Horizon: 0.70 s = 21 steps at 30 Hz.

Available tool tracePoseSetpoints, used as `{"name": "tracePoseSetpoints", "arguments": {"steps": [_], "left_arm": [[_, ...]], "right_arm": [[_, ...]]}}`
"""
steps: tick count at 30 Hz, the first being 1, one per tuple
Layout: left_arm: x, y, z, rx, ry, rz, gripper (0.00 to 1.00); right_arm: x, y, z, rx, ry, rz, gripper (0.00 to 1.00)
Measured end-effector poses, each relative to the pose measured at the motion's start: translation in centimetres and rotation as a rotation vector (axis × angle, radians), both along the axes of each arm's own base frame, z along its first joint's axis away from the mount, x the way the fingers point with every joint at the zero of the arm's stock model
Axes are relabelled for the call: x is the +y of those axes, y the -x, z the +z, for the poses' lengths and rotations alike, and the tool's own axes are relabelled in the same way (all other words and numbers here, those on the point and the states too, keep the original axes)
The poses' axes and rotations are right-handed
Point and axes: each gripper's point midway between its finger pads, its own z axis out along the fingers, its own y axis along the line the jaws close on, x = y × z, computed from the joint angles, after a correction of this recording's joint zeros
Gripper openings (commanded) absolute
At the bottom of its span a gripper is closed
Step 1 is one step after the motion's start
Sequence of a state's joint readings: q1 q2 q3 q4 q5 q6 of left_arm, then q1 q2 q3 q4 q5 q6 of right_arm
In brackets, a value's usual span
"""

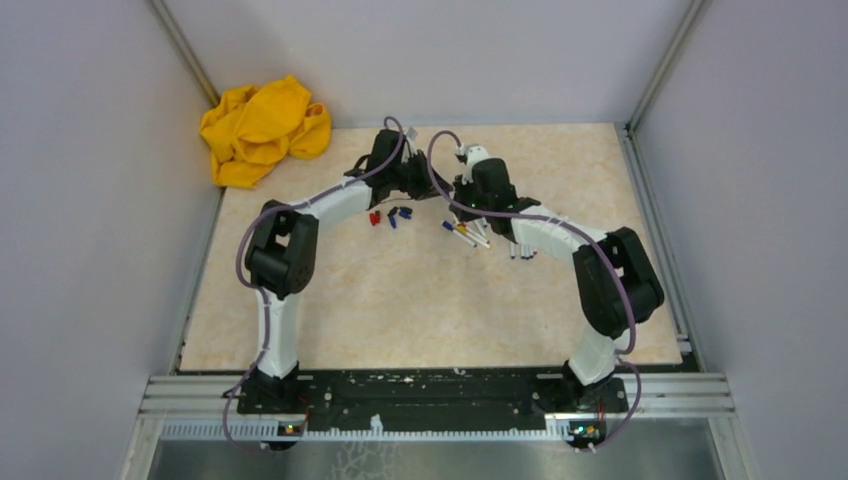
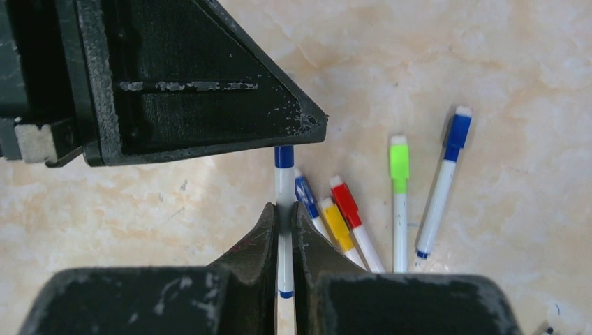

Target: Open the pen caps

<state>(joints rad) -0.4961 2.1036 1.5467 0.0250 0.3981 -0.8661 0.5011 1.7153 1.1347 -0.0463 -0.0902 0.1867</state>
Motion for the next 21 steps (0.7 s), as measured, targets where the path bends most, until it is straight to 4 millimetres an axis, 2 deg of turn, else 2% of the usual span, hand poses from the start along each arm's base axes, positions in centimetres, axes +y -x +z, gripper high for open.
{"name": "tracePoseSetpoints", "arguments": {"steps": [4,15,17,19,20,21], "left_arm": [[0.7,-1.1,0.4,0.016,-0.035,0.000,0.00],[0.3,-2.0,2.0,0.037,-0.068,-0.034,0.00],[1.6,-4.8,2.8,-0.033,-0.093,0.049,0.00],[4.5,-8.1,3.8,-0.086,-0.097,0.147,0.00],[6.6,-9.7,4.2,-0.108,-0.100,0.205,0.00],[8.0,-10.7,4.4,-0.119,-0.102,0.243,0.00]], "right_arm": [[0.3,-0.5,0.6,-0.081,-0.057,-0.007,0.00],[-0.1,-0.5,2.9,-0.164,-0.118,-0.049,0.00],[-0.6,1.2,2.0,-0.111,-0.102,-0.034,0.00],[-1.1,3.4,0.3,-0.040,-0.072,-0.019,0.00],[-1.3,4.1,-0.6,-0.009,-0.056,-0.015,0.00],[-1.5,4.8,-1.4,0.021,-0.041,-0.009,0.00]]}}
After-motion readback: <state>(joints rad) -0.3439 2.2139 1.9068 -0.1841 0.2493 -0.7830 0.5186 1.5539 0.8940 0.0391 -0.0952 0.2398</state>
